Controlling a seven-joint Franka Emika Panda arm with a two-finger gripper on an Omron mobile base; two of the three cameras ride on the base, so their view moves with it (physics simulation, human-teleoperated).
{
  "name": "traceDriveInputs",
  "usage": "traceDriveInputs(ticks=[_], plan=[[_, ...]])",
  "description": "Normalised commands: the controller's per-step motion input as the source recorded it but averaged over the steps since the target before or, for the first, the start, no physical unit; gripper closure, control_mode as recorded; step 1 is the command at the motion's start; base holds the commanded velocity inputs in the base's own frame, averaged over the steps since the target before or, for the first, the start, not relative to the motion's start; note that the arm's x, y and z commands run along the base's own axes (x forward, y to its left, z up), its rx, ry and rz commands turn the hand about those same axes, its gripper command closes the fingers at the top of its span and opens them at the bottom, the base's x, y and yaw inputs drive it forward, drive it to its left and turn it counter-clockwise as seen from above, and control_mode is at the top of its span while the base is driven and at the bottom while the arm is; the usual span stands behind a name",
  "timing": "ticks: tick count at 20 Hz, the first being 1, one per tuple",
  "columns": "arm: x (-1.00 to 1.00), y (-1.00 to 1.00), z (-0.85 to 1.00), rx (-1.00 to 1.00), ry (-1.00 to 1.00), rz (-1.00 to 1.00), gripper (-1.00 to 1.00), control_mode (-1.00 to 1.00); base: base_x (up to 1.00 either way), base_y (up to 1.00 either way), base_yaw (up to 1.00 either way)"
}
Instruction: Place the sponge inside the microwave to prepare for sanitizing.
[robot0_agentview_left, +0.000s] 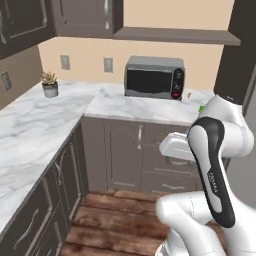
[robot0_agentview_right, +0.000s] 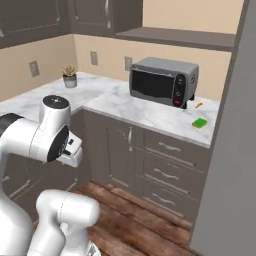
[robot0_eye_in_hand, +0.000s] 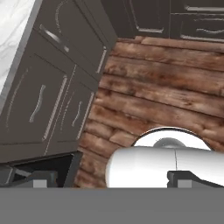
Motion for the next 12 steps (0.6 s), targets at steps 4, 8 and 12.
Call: traceDriveInputs(ticks=[4, 8, 12], plan=[[0.00, 0.00, 0.00, 0.00, 0.00, 0.00, -1.00, 1.00, 0.80, 0.25, -0.20], [0.00, 0.00, 0.00, 0.00, 0.00, 0.00, -1.00, 1.00, 0.74, 0.05, -0.19], [0.00, 0.00, 0.00, 0.00, 0.00, 0.00, -1.00, 1.00, 0.64, 0.00, -0.28]])
